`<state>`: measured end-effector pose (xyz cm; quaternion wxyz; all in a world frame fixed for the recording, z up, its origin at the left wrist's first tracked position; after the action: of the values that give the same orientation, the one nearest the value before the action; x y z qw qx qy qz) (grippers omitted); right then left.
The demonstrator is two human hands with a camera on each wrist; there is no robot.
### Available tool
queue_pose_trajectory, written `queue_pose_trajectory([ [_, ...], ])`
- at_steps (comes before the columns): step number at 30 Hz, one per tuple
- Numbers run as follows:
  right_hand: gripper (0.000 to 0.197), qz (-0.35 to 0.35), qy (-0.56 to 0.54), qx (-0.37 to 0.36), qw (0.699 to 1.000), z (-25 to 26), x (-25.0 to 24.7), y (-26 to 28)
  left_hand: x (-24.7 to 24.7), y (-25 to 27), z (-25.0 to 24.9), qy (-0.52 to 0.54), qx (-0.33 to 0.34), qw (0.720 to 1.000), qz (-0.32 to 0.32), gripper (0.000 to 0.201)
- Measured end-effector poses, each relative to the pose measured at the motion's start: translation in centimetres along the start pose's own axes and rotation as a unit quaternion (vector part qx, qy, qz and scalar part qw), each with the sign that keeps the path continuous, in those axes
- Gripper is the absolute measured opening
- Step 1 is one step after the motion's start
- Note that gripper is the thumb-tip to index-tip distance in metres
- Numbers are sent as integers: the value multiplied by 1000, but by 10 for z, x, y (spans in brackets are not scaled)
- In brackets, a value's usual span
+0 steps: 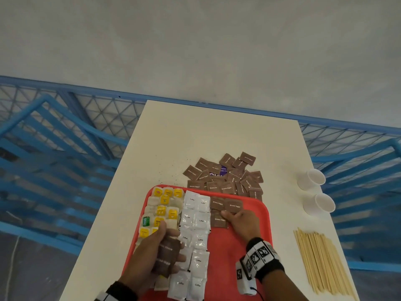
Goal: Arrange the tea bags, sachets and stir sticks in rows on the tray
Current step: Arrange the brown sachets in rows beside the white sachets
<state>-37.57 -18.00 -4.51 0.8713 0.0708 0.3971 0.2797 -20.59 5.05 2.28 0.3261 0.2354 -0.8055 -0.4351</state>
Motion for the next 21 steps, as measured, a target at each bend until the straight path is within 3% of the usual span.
queue_pose_trajectory([
  [2,53,-48,-22,-41,998,25,-19,15,8,0,-1,68,-14,997,43,63],
  [4,47,-52,-38,-118,991,65,-29,41,19,1,-3,111,-22,989,90,66],
  [7,39,17,-55,-224,973,123,-19,91,33,0,-6,126,-16,985,115,59],
  [10,43,55,16,-281,958,143,6,123,41,-4,-6,97,-5,989,109,47],
  [13,49,51,84,-295,950,136,22,130,44,-6,-1,118,-22,988,96,41],
  [17,36,78,51,-289,953,129,23,127,42,-9,4,117,-32,989,85,40],
  [21,40,107,19,-272,956,126,19,123,43,-11,5,70,-15,994,81,34],
])
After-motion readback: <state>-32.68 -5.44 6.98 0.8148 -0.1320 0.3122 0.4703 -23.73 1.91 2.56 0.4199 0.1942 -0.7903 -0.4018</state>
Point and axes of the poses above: each hand's wrist, its own y-axis away from the middle knuckle, its own x-axis out of the palm, z = x × y, the point moved 8 cm from there along -y, towards the middle knuckle, and after that the axes turned 12 degrees about -x, right-handed, at the moved point
